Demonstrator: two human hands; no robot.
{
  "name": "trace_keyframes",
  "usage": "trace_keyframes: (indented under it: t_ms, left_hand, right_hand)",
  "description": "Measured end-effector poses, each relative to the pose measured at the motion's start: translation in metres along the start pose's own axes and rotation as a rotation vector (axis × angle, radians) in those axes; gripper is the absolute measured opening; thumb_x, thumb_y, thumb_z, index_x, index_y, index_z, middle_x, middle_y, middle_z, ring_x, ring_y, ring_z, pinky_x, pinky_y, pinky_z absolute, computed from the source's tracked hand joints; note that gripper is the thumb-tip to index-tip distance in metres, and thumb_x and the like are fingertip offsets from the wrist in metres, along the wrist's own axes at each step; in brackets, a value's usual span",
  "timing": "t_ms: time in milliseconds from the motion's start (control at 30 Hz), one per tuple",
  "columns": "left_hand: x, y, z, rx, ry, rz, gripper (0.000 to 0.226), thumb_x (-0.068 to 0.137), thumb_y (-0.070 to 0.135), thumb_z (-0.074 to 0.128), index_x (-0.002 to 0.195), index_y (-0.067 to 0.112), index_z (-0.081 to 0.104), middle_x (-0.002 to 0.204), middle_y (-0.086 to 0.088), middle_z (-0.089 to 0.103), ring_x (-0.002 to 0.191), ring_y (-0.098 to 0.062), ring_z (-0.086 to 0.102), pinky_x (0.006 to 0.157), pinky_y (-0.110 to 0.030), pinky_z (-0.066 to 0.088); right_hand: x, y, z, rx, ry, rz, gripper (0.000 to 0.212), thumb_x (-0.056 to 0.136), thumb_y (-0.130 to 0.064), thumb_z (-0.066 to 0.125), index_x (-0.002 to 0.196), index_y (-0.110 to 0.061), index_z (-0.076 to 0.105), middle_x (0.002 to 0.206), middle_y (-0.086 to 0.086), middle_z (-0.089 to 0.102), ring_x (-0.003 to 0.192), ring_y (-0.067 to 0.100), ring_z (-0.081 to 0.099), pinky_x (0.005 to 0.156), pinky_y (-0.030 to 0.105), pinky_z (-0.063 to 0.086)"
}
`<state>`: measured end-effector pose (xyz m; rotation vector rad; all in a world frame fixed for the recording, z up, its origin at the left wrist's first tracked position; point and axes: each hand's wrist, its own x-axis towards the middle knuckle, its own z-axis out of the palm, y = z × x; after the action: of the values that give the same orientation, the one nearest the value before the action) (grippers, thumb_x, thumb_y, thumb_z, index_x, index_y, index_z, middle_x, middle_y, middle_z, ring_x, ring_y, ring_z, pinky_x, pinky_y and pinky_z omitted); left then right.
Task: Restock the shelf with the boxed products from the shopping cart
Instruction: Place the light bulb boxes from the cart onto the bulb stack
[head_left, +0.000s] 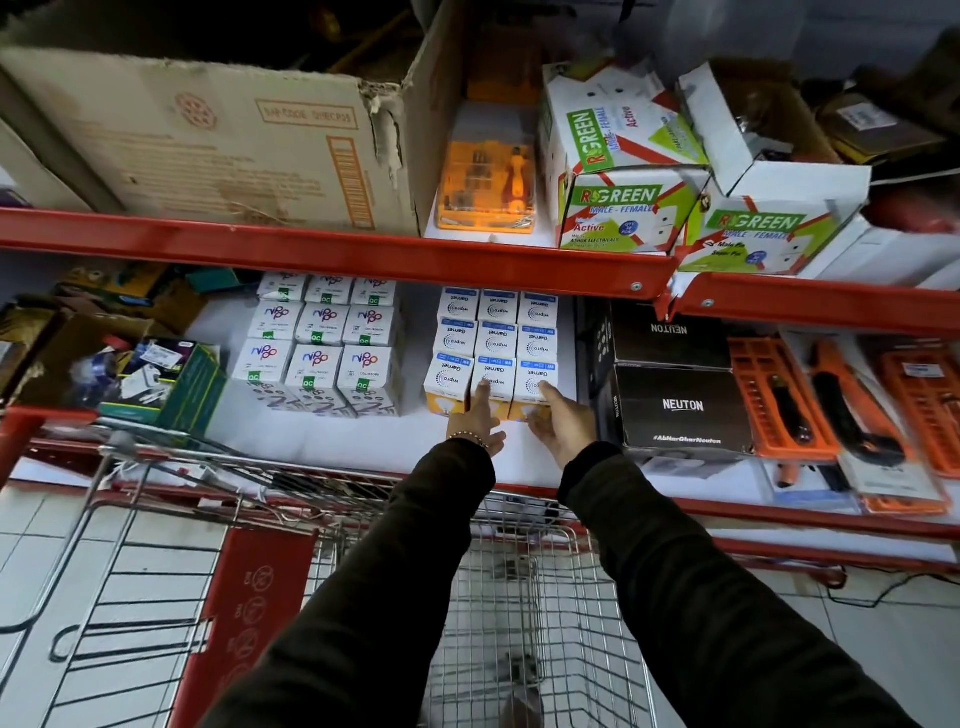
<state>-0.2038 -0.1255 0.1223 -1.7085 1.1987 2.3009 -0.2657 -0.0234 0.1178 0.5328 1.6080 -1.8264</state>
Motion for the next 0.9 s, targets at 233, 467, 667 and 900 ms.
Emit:
trace_keyframes:
  t_ms: [233, 467, 667, 900]
  left_hand:
    - [-0.001, -0.005, -0.041, -0.075, 0.185, -0.003, 0.089, 0.081, 0.075, 0.047, 0.137, 0.006, 0.04, 0.106, -0.021, 0.068, 0.08, -0.035, 0.067, 0.056, -0.033, 0.052]
    - [0.006, 0.02, -0.043, -0.019, 0.104, 0.126, 0.059, 0.095, 0.048, 0.05, 0.146, 0.02, 0.035, 0.118, -0.017, 0.063, 0.085, -0.029, 0.06, 0.067, -0.03, 0.05]
    - [0.007, 0.022, -0.038, 0.061, 0.085, 0.163, 0.054, 0.098, 0.045, 0.045, 0.136, 0.007, 0.048, 0.106, -0.013, 0.062, 0.065, -0.02, 0.055, 0.06, -0.026, 0.046]
    - [-0.004, 0.017, -0.061, 0.055, 0.098, 0.162, 0.064, 0.096, 0.052, 0.046, 0.136, 0.002, 0.047, 0.119, -0.017, 0.064, 0.09, -0.031, 0.06, 0.057, -0.026, 0.046]
  right_hand:
    - [-0.008, 0.007, -0.004, 0.01, -0.013, -0.001, 0.038, 0.087, -0.032, 0.073, 0.111, -0.002, 0.067, 0.098, 0.013, 0.071, 0.088, 0.021, 0.062, 0.082, 0.028, 0.054]
    - [-0.003, 0.014, -0.004, -0.009, 0.001, -0.014, 0.039, 0.089, -0.024, 0.072, 0.119, -0.001, 0.064, 0.101, 0.014, 0.072, 0.09, 0.022, 0.066, 0.086, 0.032, 0.056]
    - [-0.007, 0.013, -0.006, -0.073, -0.008, -0.026, 0.042, 0.09, -0.027, 0.07, 0.122, -0.002, 0.062, 0.118, 0.017, 0.07, 0.096, 0.023, 0.064, 0.087, 0.034, 0.054]
    - [-0.024, 0.017, -0.002, -0.105, 0.041, -0.002, 0.07, 0.075, -0.046, 0.079, 0.13, -0.008, 0.056, 0.109, 0.004, 0.061, 0.096, 0.022, 0.055, 0.087, 0.033, 0.049]
